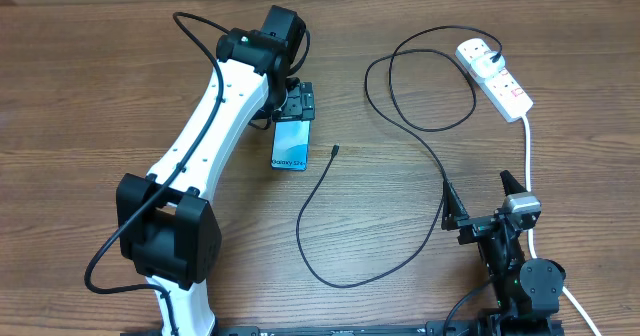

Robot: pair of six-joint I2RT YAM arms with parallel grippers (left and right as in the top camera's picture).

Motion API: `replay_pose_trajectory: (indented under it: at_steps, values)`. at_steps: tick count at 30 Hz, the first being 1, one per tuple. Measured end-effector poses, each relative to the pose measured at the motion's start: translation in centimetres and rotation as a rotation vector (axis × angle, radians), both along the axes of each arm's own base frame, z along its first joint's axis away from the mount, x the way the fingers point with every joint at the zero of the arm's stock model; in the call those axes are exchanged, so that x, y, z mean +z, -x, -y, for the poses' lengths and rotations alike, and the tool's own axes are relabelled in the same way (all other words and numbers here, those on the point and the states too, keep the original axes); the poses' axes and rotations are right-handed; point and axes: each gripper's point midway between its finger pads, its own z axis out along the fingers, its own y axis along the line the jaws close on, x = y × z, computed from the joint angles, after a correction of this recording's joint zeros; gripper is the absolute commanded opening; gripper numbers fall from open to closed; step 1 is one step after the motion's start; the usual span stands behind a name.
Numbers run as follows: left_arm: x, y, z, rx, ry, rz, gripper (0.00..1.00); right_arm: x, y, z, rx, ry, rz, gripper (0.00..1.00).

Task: Plug charger to phone and switch on socket
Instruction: 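Lower the open left gripper around the phone's top edge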

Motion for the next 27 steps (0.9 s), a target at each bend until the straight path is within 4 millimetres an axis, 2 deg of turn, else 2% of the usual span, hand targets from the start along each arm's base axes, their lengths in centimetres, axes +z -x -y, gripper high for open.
replay_pose_trajectory:
  at_steps: [12, 18, 27]
  values:
    - [-2.3, -0.4, -0.2, 0.006, -0.017, -0.044, 1.0, 0.0, 0.0, 0.0, 0.0, 0.0, 0.001, 1.0]
    - [-2.3, -0.6, -0.4, 0.013, -0.016, -0.038, 1.0, 0.0, 0.0, 0.0, -0.001, 0.0, 0.0, 1.0]
    - [-2.3, -1.2, -2.3, 0.063, -0.003, -0.042, 1.0, 0.0, 0.0, 0.0, -0.001, 0.0, 0.0, 1.0]
